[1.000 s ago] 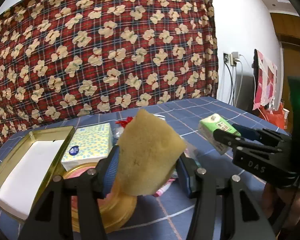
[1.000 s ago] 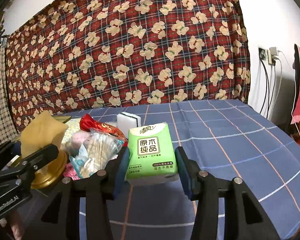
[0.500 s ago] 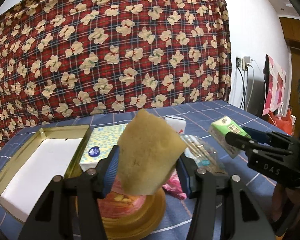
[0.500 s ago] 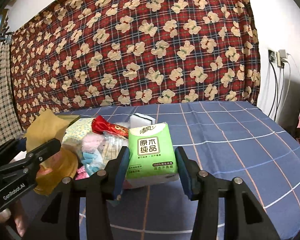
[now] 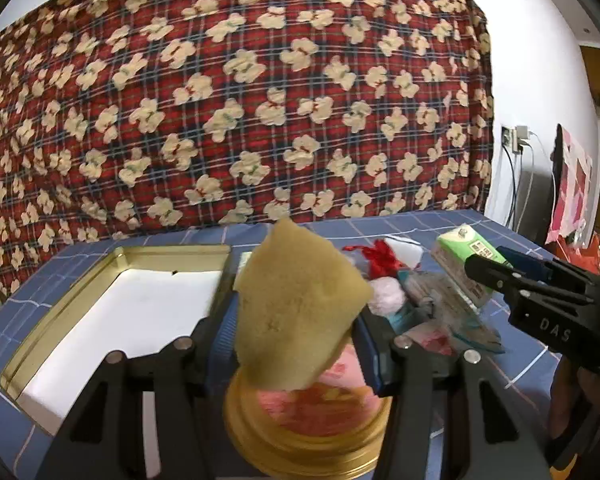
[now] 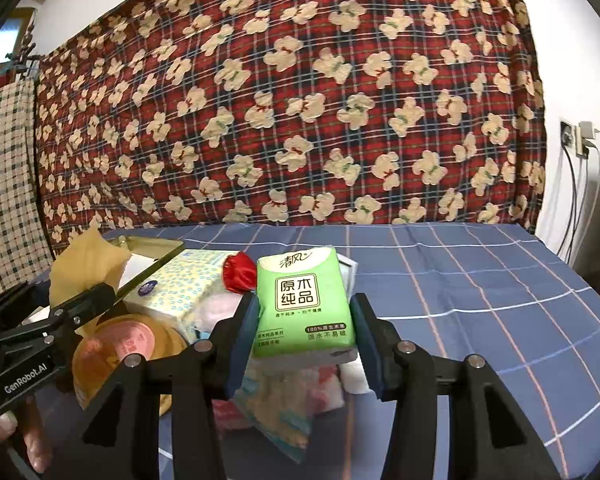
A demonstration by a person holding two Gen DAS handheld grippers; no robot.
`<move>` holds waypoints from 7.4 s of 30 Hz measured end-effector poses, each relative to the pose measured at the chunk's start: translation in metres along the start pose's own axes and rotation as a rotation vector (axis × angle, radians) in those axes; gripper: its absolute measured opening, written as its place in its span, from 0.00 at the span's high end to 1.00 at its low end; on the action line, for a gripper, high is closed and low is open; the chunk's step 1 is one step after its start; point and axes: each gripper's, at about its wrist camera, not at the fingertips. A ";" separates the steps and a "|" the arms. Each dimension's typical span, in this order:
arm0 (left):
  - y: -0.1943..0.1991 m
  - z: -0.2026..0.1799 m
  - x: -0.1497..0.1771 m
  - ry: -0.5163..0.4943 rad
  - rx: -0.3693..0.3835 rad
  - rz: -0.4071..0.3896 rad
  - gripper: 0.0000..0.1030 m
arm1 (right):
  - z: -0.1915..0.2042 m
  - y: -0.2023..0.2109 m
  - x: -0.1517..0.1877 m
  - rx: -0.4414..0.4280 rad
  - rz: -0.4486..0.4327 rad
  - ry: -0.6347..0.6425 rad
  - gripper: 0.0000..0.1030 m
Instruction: Organize soft objects
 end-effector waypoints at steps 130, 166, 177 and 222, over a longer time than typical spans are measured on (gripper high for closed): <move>0.004 0.044 0.019 0.019 -0.030 0.171 0.05 | -0.011 -0.048 0.001 -0.066 0.296 -0.063 0.35; -0.056 -0.131 -0.021 -0.289 0.236 0.284 0.38 | -0.088 -0.029 -0.021 0.089 0.134 -0.155 0.68; -0.079 -0.144 -0.016 -0.316 0.245 0.336 0.61 | -0.085 -0.031 -0.021 0.104 0.140 -0.142 0.68; -0.036 -0.075 -0.027 -0.047 0.068 0.019 0.74 | -0.036 -0.036 -0.019 0.076 0.051 -0.063 0.68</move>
Point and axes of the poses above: each gripper's, at about its wrist camera, not at the fingertips, and y roughly against the way its jaws point, z to its left, x to its underside, and after that the axes turned 13 degrees about -y, right-handed
